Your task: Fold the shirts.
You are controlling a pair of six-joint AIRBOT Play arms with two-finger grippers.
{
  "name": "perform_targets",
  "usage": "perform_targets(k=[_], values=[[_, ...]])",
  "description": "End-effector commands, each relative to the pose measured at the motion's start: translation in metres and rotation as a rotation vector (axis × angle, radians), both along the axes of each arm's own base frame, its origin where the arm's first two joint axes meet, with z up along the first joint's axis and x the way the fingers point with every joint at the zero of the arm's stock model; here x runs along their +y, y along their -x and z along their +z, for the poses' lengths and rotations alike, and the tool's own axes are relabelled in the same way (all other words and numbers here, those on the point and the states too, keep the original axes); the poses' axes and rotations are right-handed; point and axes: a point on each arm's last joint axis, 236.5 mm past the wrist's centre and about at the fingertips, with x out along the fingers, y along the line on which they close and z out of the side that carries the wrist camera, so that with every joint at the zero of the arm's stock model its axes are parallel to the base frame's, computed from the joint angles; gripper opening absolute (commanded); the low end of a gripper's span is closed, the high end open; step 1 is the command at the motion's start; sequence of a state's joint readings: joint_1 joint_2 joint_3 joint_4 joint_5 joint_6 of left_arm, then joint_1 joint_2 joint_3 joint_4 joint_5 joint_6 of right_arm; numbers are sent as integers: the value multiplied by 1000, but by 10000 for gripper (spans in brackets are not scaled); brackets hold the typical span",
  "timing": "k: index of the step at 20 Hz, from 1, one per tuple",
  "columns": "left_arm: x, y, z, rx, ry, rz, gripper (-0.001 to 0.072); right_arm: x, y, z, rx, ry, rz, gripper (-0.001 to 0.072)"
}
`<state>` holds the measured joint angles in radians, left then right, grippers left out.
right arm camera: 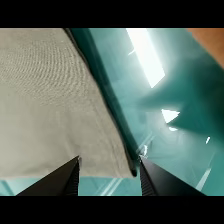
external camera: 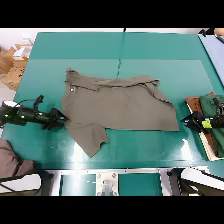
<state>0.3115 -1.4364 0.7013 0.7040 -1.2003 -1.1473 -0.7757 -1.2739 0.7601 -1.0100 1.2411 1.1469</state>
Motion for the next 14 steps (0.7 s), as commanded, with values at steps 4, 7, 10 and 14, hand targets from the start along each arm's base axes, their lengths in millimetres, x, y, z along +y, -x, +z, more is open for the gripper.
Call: perform_targets(k=[4,7,10,14], values=[[-22,-9,-15,-64,3,-47,30,-4,6,-6,17,26,11,517],[-18,-17,-1,-97,-7,-116,28,5,15,-17,55,-15,39,515],[-17,-22,1,-110,-11,-116,28,28,24,-38,114,-105,65,502],[-17,-22,1,-112,-13,-114,28,57,15,-51,109,-186,120,441]])
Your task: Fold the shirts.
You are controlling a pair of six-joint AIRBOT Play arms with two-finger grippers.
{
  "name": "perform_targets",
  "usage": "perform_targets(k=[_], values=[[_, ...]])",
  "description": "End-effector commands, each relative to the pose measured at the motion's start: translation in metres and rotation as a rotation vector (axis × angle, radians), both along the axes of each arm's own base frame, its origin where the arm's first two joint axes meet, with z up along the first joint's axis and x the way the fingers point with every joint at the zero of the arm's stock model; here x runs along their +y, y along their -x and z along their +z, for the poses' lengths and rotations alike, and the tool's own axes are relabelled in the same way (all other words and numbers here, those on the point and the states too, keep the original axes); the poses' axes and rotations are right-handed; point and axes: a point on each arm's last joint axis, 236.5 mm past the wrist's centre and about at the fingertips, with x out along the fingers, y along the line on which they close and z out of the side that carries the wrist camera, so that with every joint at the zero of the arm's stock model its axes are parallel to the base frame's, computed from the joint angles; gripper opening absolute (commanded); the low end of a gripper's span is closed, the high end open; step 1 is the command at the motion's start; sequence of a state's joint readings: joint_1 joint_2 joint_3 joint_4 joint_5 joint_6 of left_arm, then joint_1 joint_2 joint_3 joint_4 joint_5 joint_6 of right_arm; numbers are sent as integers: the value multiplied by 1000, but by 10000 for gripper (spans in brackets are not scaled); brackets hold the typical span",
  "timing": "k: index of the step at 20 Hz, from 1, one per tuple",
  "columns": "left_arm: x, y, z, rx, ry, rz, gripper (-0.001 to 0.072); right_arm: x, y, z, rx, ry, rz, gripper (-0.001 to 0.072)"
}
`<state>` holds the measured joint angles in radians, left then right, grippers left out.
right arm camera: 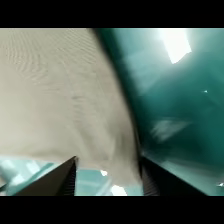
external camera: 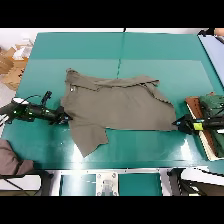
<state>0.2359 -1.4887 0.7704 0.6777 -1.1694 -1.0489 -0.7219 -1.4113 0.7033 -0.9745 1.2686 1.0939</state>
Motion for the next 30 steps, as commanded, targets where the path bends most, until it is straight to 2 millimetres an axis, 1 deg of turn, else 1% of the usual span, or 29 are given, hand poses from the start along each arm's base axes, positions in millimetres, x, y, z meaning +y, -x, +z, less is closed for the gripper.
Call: perform_targets(k=[1,2,5,6,7,8,9,10,11,12,13,14,15,16,17,18,19,20,21,22,23,24,25,26,27,28,29,30], values=[[-1,-1,2,-6,2,-6,28,15,-9,-14,-22,-22,32,369],[0,-1,2,-6,2,-6,28,16,-16,-11,-45,-29,24,353],[1,-7,5,-27,-4,-11,28,19,-33,3,-107,-65,8,78],[1,-12,10,-42,-1,-17,27,19,-39,10,-123,-79,8,16],[1,-19,22,-69,5,-31,27,19,-48,22,-149,-100,15,15],[2,-29,37,-112,3,-40,27,19,-58,38,-185,-117,23,15],[3,-43,62,-176,0,-41,26,19,-71,59,-241,-128,27,15],[5,-56,93,-251,-10,-44,26,19,-90,89,-328,-130,30,14],[7,-70,135,-363,-32,-52,26,20,-108,123,-428,-123,38,15],[9,-79,182,-478,-58,-53,26,21,-127,168,-554,-104,51,15],[10,-85,241,-630,-96,-55,26,23,-140,217,-685,-71,63,14],[10,-83,301,-785,-137,-54,27,27,-149,277,-841,-28,75,15],[8,-73,370,-965,-185,-47,27,31,-150,342,-1006,24,82,15],[6,-57,435,-1142,-234,-31,27,34,-145,400,-1154,103,80,14],[2,-31,502,-1327,-286,-9,27,37,-133,454,-1290,199,68,15],[-2,0,557,-1485,-330,15,27,41,-114,508,-1427,314,47,14],[-5,35,606,-1633,-378,47,27,48,-91,556,-1546,412,18,15],[-9,66,640,-1744,-416,70,28,54,-68,592,-1642,495,-15,14],[-11,90,665,-1815,-437,95,28,60,-46,619,-1721,569,-51,15],[-13,110,681,-1859,-451,118,28,65,-26,642,-1788,634,-92,15],[-13,121,687,-1877,-457,134,28,67,-10,656,-1832,695,-130,15],[-11,124,686,-1866,-465,145,28,67,-2,661,-1844,744,-147,15],[-6,118,678,-1823,-486,154,28,67,0,661,-1839,772,-145,15],[4,105,666,-1762,-510,176,28,64,-3,656,-1818,766,-150,15],[15,88,650,-1691,-532,193,28,57,-9,647,-1783,760,-163,15],[25,67,628,-1609,-544,203,28,47,-19,634,-1745,746,-175,15],[31,46,603,-1529,-538,193,28,35,-33,614,-1694,710,-191,14],[36,23,573,-1441,-523,184,29,24,-47,590,-1636,668,-205,14]])
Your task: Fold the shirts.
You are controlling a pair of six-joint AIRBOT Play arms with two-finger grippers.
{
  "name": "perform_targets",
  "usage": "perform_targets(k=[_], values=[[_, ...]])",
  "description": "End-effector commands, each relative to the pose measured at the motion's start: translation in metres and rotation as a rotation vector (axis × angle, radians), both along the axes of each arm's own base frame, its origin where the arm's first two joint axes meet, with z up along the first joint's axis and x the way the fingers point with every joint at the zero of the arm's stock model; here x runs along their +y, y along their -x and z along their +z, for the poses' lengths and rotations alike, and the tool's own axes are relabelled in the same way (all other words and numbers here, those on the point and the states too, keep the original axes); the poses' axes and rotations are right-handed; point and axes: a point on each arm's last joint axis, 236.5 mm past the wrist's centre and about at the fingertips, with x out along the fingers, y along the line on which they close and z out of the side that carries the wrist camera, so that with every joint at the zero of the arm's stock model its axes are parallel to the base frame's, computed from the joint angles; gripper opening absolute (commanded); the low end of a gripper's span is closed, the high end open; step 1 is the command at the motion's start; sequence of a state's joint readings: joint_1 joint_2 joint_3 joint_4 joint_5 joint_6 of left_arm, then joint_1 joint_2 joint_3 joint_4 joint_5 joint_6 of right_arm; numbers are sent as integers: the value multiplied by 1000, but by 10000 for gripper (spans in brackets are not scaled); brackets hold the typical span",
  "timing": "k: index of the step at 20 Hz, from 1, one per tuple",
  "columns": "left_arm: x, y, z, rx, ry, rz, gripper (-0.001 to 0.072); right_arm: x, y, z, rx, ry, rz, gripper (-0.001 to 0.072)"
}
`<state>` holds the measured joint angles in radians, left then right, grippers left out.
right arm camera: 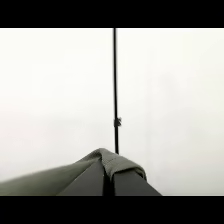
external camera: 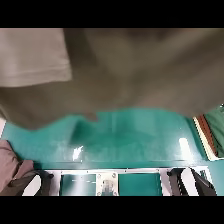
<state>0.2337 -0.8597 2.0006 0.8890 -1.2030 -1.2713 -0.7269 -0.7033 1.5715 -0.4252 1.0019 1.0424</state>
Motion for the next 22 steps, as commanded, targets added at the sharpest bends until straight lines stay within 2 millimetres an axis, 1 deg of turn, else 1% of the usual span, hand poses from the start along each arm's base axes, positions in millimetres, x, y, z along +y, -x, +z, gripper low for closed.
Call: perform_targets(k=[1,2,4,5,7,8,9,10,11,12,13,14,15,16,18,19,20,21,22], values=[[22,-60,-88,261,53,39,28,-25,-34,-60,125,-117,2,14],[24,-86,-130,363,69,17,28,-27,-53,-95,198,-150,39,14],[24,-132,-217,544,139,-38,28,-24,-94,-178,375,-222,110,14],[23,-153,-259,609,177,-62,28,-23,-116,-224,469,-260,119,14],[28,-191,-344,732,252,-70,28,-23,-156,-309,620,-327,107,14],[34,-208,-384,794,280,-58,28,-24,-175,-346,686,-359,96,14],[39,-223,-417,848,308,-40,28,-25,-194,-385,751,-390,81,14],[43,-237,-444,882,334,-26,28,-27,-210,-419,809,-413,70,14],[44,-249,-462,900,362,-29,28,-27,-224,-450,868,-449,73,14],[44,-263,-475,908,393,-35,28,-25,-238,-476,919,-501,86,15],[45,-274,-483,909,416,-40,28,-25,-250,-494,959,-555,98,14],[48,-287,-489,905,429,-34,28,-25,-260,-506,987,-591,108,14],[51,-297,-490,895,428,-29,28,-25,-271,-512,1001,-615,119,14],[54,-306,-485,873,420,-28,28,-26,-281,-512,998,-623,127,14],[63,-322,-468,807,395,-8,28,-31,-295,-500,966,-610,134,14],[66,-326,-461,786,378,-4,28,-32,-297,-496,958,-603,136,14],[66,-325,-461,790,353,-5,28,-33,-294,-496,973,-601,141,14],[64,-319,-467,818,326,-21,28,-30,-287,-502,1011,-586,152,13],[62,-307,-479,877,282,-32,28,-28,-276,-512,1067,-552,159,13]])
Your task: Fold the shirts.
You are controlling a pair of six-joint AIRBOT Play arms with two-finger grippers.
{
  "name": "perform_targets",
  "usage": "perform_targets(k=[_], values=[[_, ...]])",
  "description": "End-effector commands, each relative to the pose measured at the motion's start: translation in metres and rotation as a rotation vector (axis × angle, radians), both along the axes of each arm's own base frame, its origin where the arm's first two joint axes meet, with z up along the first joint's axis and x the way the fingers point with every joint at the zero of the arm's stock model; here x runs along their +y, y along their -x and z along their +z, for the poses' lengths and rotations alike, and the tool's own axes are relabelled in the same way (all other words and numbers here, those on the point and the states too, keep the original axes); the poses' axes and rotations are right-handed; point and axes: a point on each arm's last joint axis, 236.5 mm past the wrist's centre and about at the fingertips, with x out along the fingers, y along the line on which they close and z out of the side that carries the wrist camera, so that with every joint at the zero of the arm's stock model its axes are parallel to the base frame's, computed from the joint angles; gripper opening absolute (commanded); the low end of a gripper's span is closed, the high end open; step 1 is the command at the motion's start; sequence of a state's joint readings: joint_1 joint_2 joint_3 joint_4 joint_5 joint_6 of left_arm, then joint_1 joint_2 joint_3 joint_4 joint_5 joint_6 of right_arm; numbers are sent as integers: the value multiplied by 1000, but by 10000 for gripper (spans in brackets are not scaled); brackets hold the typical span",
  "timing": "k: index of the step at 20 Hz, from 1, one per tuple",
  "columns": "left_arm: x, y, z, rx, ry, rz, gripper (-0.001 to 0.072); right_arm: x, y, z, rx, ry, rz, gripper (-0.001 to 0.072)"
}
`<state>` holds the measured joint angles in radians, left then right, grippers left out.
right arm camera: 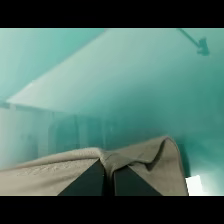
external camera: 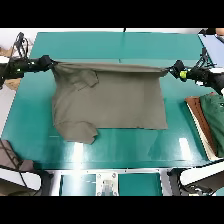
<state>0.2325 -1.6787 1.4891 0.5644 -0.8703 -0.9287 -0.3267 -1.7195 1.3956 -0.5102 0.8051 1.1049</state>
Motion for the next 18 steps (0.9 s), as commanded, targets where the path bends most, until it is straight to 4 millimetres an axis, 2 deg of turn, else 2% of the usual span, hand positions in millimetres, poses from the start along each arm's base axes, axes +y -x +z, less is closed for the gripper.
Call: perform_targets(k=[1,4,6,9,11,12,13,14,15,18], values=[[4,18,-27,103,-94,-71,28,3,23,-29,135,43,91,13],[16,57,-63,297,-210,-136,28,5,67,-59,313,126,213,13],[17,80,-79,390,-227,-173,28,7,88,-74,388,132,250,13],[11,100,-106,464,-194,-182,28,15,105,-93,443,108,264,13],[10,106,-115,486,-186,-181,28,18,111,-98,459,100,268,15],[8,107,-114,487,-178,-184,28,20,111,-98,459,97,272,79],[3,106,-111,485,-151,-187,33,22,111,-95,459,86,277,219],[-4,107,-107,488,-115,-197,298,24,113,-90,462,80,293,262],[-12,112,-103,504,-77,-213,652,26,116,-82,469,71,314,257],[-25,146,-86,648,-14,-299,671,21,128,-47,484,39,326,213]])
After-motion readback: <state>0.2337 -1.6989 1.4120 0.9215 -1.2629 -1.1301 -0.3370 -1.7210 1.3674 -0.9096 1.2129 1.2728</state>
